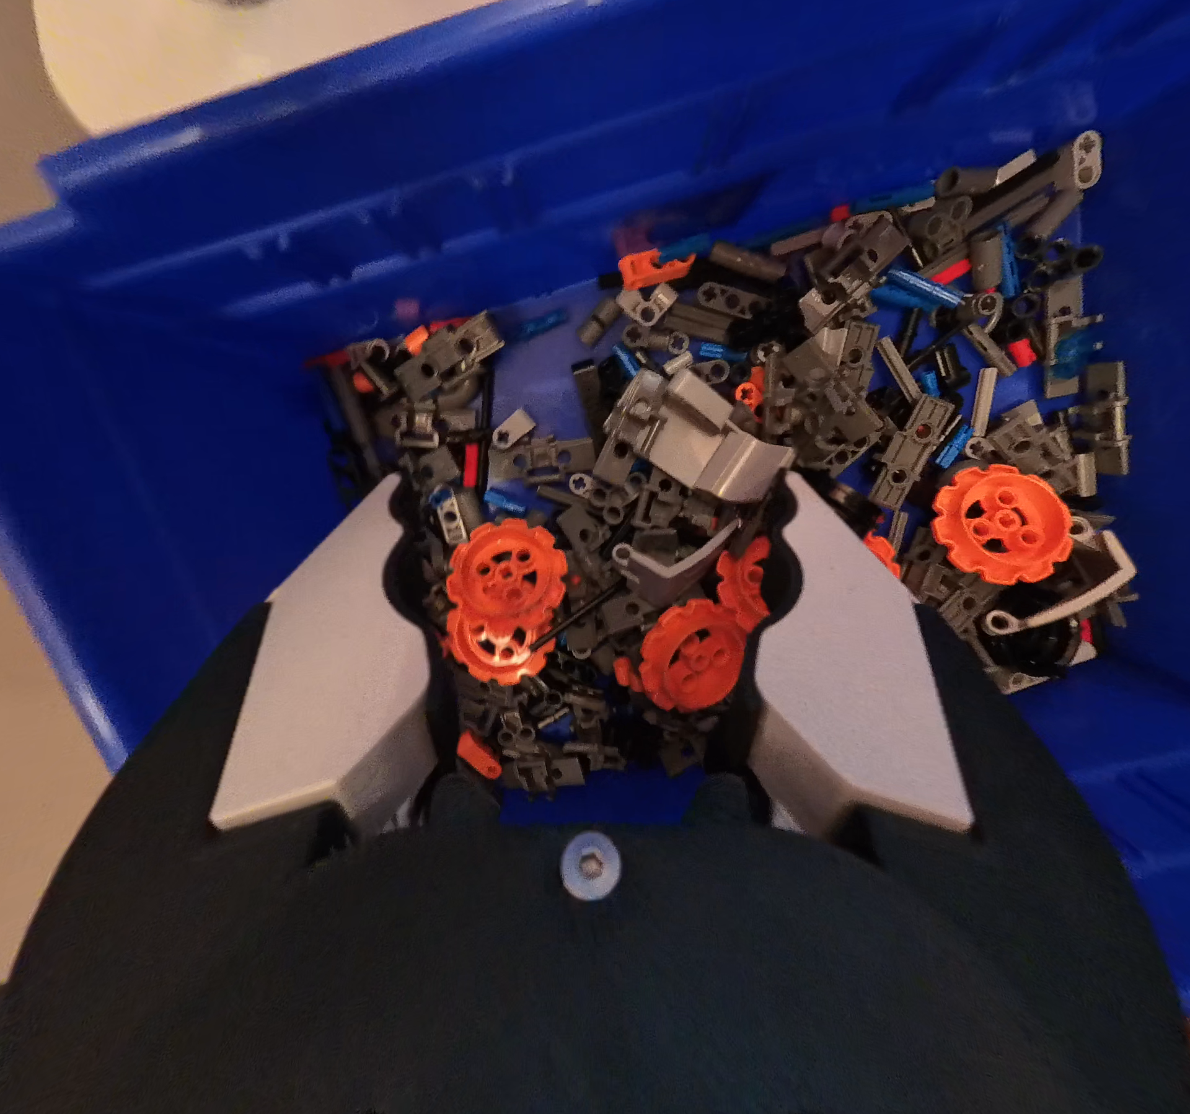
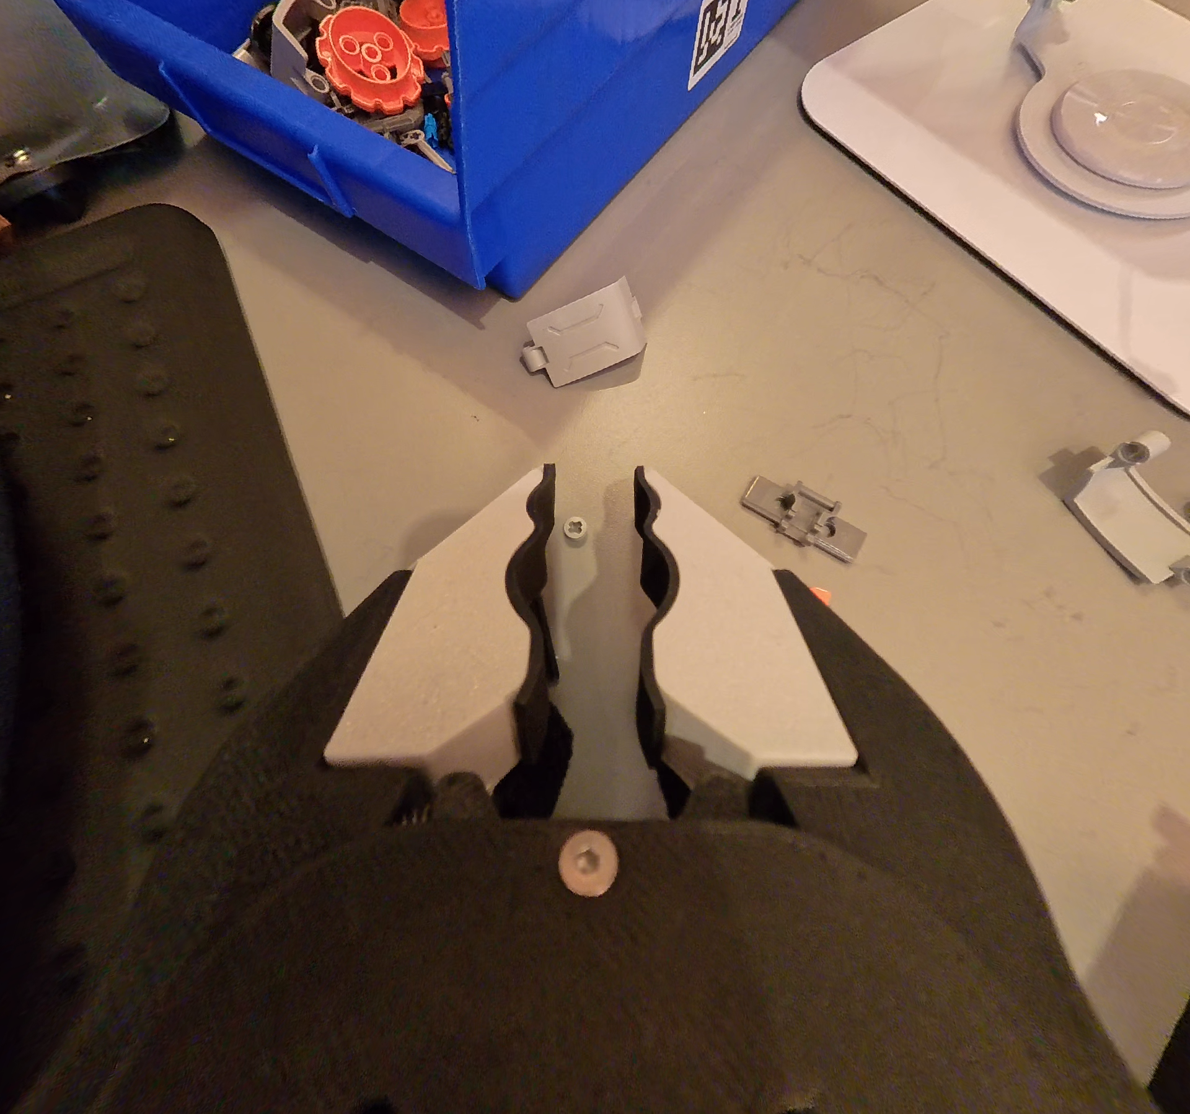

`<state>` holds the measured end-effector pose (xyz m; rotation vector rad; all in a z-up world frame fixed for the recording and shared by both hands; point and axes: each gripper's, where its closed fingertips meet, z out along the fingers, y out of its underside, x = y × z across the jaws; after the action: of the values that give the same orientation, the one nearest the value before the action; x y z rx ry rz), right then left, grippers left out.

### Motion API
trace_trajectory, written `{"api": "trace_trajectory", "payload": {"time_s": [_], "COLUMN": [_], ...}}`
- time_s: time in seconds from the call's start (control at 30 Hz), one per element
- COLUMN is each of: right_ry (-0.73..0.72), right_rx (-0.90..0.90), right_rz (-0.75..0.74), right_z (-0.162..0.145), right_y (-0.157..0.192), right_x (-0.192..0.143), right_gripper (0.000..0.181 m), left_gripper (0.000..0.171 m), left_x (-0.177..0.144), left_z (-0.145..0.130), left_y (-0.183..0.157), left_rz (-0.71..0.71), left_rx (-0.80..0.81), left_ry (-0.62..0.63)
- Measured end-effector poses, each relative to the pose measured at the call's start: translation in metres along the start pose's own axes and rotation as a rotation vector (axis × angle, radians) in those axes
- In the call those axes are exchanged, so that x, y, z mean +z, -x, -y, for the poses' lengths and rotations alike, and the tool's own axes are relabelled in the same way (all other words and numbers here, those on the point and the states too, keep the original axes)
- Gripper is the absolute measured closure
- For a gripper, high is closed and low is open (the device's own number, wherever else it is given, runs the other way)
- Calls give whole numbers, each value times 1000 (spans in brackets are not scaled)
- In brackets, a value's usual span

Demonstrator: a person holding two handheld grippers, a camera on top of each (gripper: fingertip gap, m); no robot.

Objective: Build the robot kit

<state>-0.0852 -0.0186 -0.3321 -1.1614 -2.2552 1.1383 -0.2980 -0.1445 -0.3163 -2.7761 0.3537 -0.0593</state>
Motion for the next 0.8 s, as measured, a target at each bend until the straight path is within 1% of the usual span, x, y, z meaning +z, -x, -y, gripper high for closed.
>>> {"api": "trace_trajectory", "payload": {"time_s": [0.07, 0.13, 0.17, 0.27, 0.37, 0.43, 0.47, 0.53, 0.6, 0.7, 0.8], "right_ry": [2, 5, 6, 10, 14, 16, 18, 24, 27, 32, 34], "right_rx": [0, -1, -1, -1, 0, 0, -1, -2, -1, 2, 8], "right_rz": [0, -1, -3, -4, -7, -9, -10, -10, -11, -12, -13], "right_z": [0, -1, -1, -1, -2, -2, -2, -3, -4, -4, -4], "right_y": [0, 0, 0, 0, -1, -1, -1, -1, -1, -1, -2], "right_x": [0, 0, 1, 1, 1, 1, 2, 2, 3, 3, 4], "right_gripper": [159, 159, 159, 158, 158, 158, 158, 157, 156, 154, 152], "left_gripper": [53, 37, 29, 17, 17, 16, 17, 28, 32, 40, 37], "left_x": [10, 19, 23, 33, 39, 39, 38, 34, 31, 26, 16], "left_z": [2, 4, 5, 3, -2, -4, -4, -6, -6, -10, -7], "left_y": [-7, -6, -10, -17, -29, -33, -37, -47, -58, -66, -61], "left_rz": [-14, 13, -7, -48, -104, -116, -131, -165, -192, -184, -146], "left_rx": [50, 93, 106, 118, 118, 108, 110, 117, 134, 159, 133], "left_ry": [33, 49, 54, 86, 116, 118, 119, 121, 118, 123, 97]}}
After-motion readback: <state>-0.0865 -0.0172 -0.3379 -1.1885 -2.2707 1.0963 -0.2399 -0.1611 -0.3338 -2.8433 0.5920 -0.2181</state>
